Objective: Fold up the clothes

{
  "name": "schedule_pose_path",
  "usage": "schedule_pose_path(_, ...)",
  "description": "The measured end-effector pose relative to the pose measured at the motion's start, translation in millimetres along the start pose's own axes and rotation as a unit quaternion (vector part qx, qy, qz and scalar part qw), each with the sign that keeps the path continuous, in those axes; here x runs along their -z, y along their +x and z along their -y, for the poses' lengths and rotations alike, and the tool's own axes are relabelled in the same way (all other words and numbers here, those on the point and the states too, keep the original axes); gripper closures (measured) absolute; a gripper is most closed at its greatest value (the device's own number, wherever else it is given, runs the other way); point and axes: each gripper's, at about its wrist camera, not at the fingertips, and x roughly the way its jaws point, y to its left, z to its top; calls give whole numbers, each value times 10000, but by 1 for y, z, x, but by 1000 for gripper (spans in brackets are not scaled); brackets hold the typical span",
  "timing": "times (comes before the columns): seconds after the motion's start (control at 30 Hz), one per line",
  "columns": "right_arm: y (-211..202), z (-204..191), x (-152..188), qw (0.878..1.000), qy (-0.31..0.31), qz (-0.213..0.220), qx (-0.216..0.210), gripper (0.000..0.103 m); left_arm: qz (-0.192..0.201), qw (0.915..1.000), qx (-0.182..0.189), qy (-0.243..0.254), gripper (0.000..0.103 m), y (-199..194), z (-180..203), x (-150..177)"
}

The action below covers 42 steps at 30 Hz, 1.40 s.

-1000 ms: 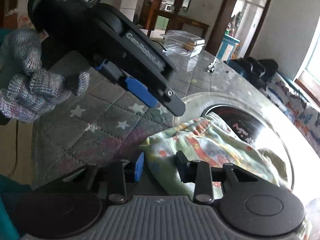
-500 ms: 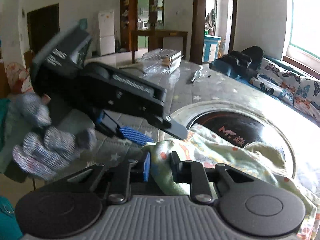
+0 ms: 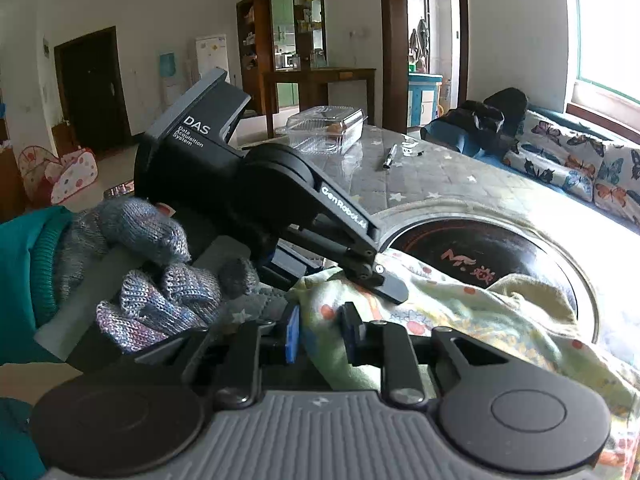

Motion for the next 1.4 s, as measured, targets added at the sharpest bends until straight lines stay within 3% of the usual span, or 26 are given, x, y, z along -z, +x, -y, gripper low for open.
schedule_pose_path(0.17,-13,15,6,9996,215,15,181,74,37,9999,-96,109,89,-1,-1,3)
schedule_pose_path(0.37,-31,63,24,9910,780,-79,1081,69,58,9995,-118,278,89,-3,4,3)
schedule_pose_path(0.57,-48,123,50,9627,1508,-172,2240,61,78,9990,-175,409,89,-1,8,3)
schedule_pose_path(0.7,-54,156,68,9449,1950,-172,2623,56,94,9986,-213,471,89,1,10,3)
schedule_pose_path(0.87,-50,171,77,9377,2214,-109,2673,50,155,9971,-306,672,89,0,15,4)
schedule_pose_path(1.23,-53,175,82,9263,2395,48,2910,48,178,9955,-426,824,89,4,16,4)
schedule_pose_path(1.3,-52,172,81,9280,2394,60,2854,51,175,9953,-445,846,89,5,17,3)
schedule_pose_path(1.4,-51,166,79,9314,2369,71,2763,67,188,9945,-463,924,89,5,18,3)
